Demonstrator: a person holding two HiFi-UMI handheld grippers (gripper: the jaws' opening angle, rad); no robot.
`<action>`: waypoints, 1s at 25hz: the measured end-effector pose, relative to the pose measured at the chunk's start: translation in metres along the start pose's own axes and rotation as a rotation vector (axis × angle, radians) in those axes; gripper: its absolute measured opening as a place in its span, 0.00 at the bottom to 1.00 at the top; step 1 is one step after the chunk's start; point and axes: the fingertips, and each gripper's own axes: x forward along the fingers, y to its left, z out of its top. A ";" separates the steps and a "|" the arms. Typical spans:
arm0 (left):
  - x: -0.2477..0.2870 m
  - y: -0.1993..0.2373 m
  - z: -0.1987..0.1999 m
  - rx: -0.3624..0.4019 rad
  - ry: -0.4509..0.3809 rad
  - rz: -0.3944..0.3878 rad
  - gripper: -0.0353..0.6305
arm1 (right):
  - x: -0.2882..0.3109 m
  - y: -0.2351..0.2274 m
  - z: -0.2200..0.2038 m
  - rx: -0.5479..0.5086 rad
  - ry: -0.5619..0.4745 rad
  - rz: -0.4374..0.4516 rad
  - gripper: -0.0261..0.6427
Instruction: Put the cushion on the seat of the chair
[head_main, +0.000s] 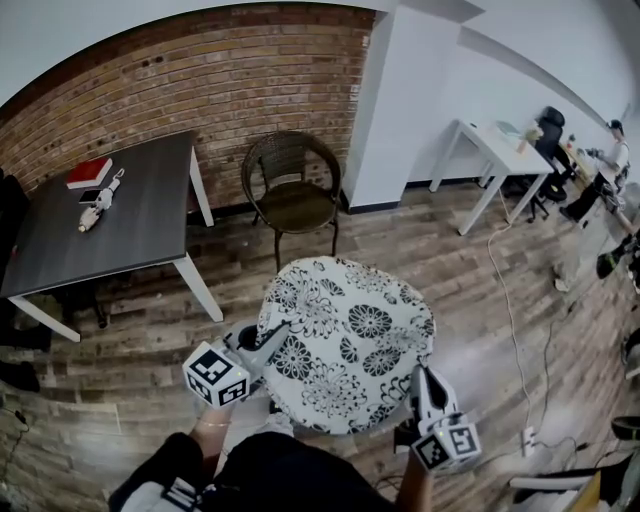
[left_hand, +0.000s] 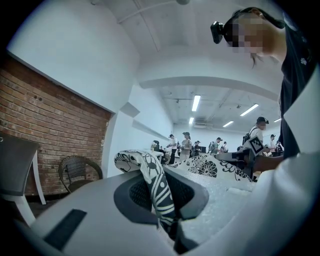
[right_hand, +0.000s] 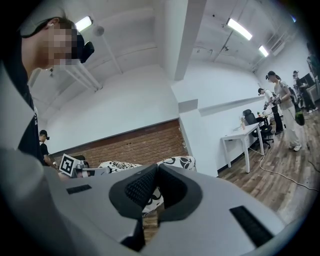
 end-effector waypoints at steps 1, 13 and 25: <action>0.002 0.014 0.006 -0.001 0.001 -0.003 0.07 | 0.014 0.005 0.004 -0.006 0.008 -0.003 0.05; 0.020 0.079 -0.004 -0.049 -0.008 -0.003 0.07 | 0.083 0.012 -0.003 -0.039 0.041 0.009 0.05; 0.029 0.131 -0.005 -0.033 -0.038 -0.010 0.07 | 0.132 0.017 -0.014 -0.045 0.017 0.004 0.05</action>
